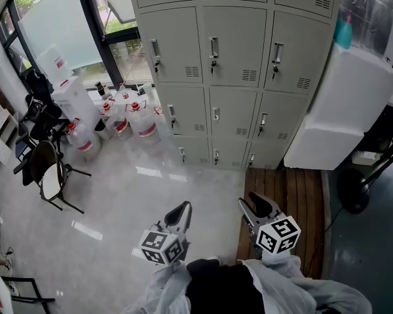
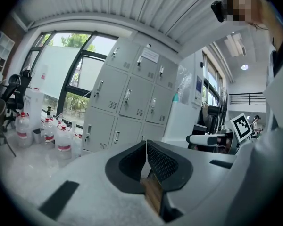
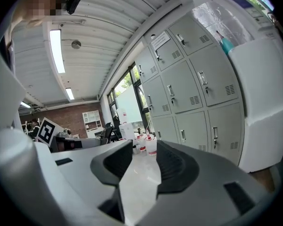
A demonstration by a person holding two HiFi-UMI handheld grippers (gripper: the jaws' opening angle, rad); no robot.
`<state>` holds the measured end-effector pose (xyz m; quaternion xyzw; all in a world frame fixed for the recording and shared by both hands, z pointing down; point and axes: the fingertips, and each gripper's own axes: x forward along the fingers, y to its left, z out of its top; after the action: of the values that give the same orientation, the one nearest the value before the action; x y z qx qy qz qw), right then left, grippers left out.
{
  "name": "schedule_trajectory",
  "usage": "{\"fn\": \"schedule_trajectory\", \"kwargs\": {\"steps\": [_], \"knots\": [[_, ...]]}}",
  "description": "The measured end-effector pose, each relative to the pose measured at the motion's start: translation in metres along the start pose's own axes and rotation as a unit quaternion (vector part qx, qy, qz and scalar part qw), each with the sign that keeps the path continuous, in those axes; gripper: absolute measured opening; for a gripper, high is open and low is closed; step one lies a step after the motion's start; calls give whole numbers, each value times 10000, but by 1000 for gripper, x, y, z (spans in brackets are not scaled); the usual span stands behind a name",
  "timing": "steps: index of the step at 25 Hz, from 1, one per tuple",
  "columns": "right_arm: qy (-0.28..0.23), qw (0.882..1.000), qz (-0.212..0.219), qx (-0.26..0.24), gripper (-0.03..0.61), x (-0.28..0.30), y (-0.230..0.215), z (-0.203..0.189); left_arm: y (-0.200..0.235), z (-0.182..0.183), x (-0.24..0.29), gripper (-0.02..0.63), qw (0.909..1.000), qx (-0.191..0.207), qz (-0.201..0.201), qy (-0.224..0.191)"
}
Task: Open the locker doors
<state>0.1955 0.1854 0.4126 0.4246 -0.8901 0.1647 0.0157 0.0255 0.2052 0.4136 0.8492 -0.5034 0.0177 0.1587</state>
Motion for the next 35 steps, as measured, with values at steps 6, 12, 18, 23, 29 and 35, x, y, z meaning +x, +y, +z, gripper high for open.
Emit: {"fn": "schedule_trajectory", "kwargs": {"steps": [6, 12, 18, 23, 29, 35], "knots": [[-80, 10000, 14, -8, 140, 48, -10, -2, 43, -2, 24, 14, 10000, 7, -12, -30], [-140, 9999, 1, 48, 140, 79, -13, -5, 72, -2, 38, 14, 10000, -49, -62, 59], [145, 9996, -95, 230, 140, 84, -23, -18, 66, -5, 54, 14, 9995, -19, -205, 231], [296, 9991, -57, 283, 140, 101, -31, -27, 74, -18, 63, 14, 9991, -142, -185, 368], [358, 9988, 191, 279, 140, 136, -35, -27, 106, -17, 79, 14, 9991, -248, 51, 351], [353, 9987, 286, 236, 140, 177, -68, -15, 128, -6, 124, 14, 9993, -179, 110, 321]]}}
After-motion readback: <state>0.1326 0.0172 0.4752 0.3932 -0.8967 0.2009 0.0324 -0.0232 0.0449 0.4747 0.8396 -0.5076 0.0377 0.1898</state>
